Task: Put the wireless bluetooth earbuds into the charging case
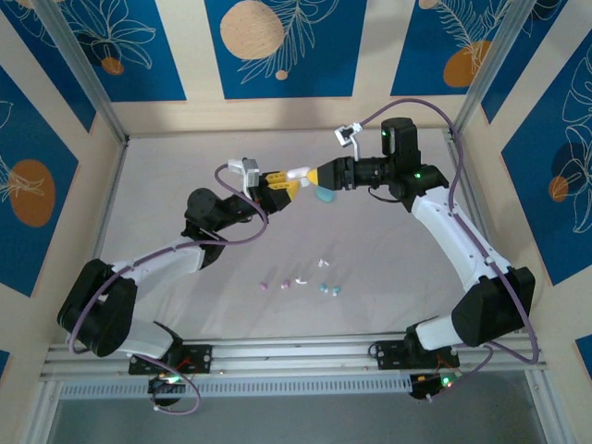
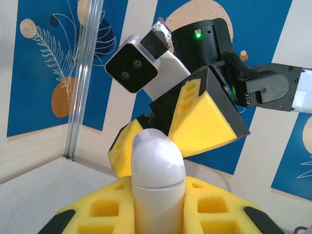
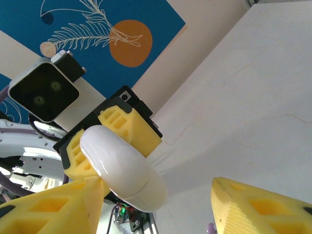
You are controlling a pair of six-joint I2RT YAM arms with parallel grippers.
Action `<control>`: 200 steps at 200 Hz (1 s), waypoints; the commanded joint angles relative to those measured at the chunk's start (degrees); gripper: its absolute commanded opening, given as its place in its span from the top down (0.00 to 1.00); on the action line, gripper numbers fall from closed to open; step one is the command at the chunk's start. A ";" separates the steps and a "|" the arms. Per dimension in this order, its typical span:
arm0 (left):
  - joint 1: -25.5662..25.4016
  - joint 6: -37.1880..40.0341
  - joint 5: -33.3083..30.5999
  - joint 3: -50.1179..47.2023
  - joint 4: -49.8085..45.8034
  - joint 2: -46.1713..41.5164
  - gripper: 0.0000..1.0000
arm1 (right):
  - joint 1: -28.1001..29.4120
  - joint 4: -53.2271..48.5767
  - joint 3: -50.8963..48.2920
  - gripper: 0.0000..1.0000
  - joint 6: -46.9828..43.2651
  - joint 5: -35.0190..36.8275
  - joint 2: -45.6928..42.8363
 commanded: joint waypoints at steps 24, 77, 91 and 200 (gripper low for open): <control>-0.34 -0.17 4.11 2.52 2.40 -0.30 1.00 | -0.37 2.38 2.11 0.40 3.30 2.93 1.85; -0.38 0.40 3.44 2.02 2.32 -0.59 1.00 | -0.37 2.28 2.97 0.40 4.21 3.95 2.07; -0.36 0.65 3.27 1.82 2.19 -0.76 1.00 | -0.42 1.83 3.28 0.40 4.19 4.38 2.01; -0.30 10.84 -8.20 -5.23 -4.87 -8.01 1.00 | -9.73 -1.61 -6.71 0.40 13.77 13.70 -13.02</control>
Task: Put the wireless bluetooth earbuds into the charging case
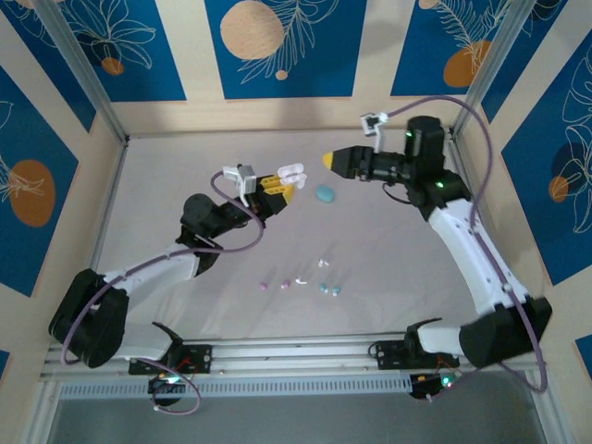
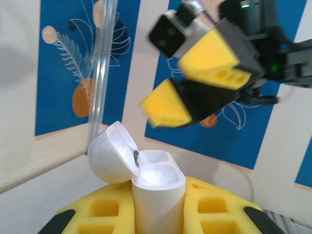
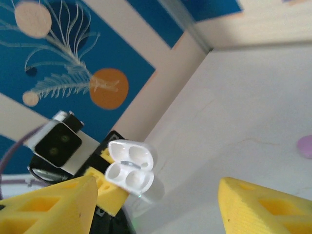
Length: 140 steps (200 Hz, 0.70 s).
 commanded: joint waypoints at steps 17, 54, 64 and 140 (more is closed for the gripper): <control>-0.13 5.01 -4.76 -2.06 -3.11 -5.15 1.00 | -8.82 -12.13 -6.35 0.48 6.02 4.50 -2.54; -0.17 5.39 -6.02 -3.54 -7.19 -9.02 1.00 | -5.07 -27.62 -8.88 0.54 -5.07 12.18 1.43; -0.13 5.60 -6.48 -4.07 -7.80 -9.80 1.00 | -2.61 -29.62 -9.82 0.53 -7.82 16.31 2.88; -0.13 6.59 -8.09 -5.25 -9.87 -13.03 1.00 | 10.58 -33.34 -4.82 0.53 -13.21 25.99 24.38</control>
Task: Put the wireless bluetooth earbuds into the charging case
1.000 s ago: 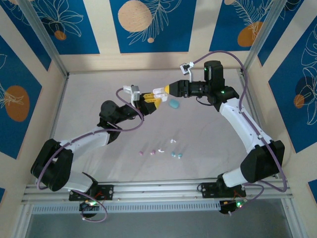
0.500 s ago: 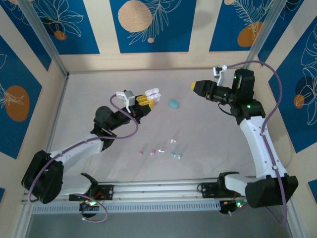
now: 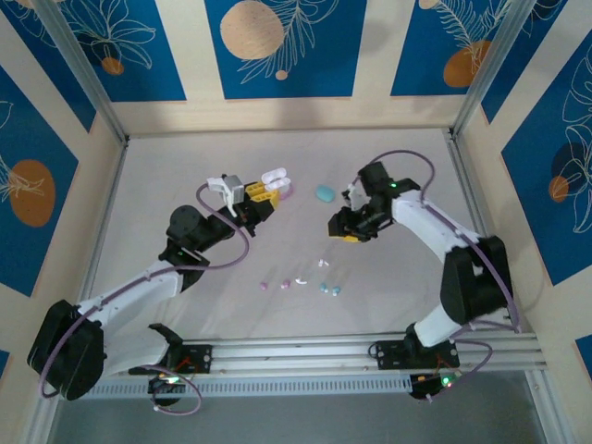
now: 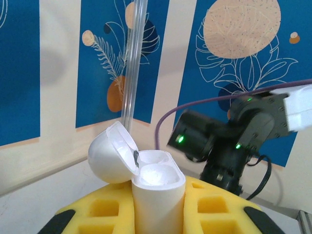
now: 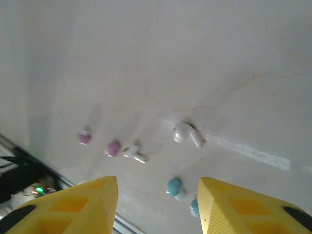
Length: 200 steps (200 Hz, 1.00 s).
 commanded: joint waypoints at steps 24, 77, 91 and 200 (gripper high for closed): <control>-0.19 2.04 -1.47 -0.65 -0.34 -2.22 1.00 | 5.31 -2.34 6.08 0.53 -4.50 5.55 9.85; -0.16 1.99 -1.74 -0.56 0.18 -1.52 1.00 | 7.24 -1.61 9.09 0.48 -4.74 5.92 17.48; -0.17 1.99 -1.82 -0.54 0.26 -1.29 1.00 | 7.42 -1.20 8.92 0.47 -4.60 6.13 18.41; -0.17 1.73 -1.56 0.15 1.59 1.12 1.00 | 9.73 -0.56 3.65 0.52 -3.05 3.43 17.83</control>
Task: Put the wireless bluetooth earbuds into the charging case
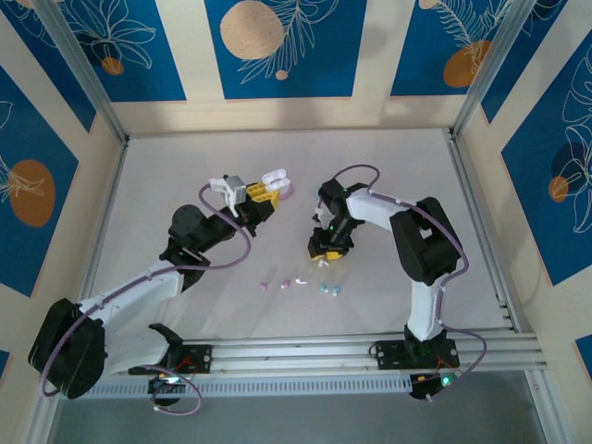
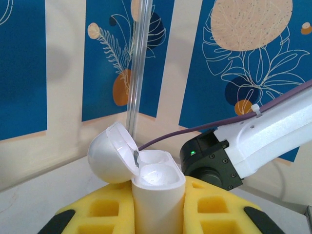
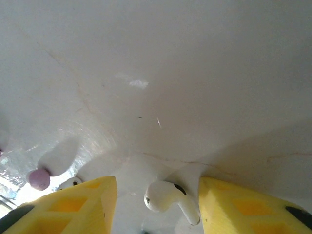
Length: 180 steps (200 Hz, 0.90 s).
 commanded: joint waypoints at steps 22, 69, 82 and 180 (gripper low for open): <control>-0.17 0.37 -0.47 0.13 2.56 0.10 1.00 | 2.11 -1.35 -2.39 0.52 1.10 -0.64 -2.25; -0.16 -0.41 -0.02 -0.63 1.83 -1.51 1.00 | 3.90 -1.40 -3.81 0.53 3.06 1.40 -3.84; -0.14 -0.69 -0.53 -1.29 1.31 -2.42 1.00 | 4.38 -1.70 -4.07 0.54 3.71 1.80 -4.27; -0.13 0.44 -2.62 -4.81 -4.07 -10.45 1.00 | 5.73 -2.62 -0.55 0.54 9.66 10.54 -4.30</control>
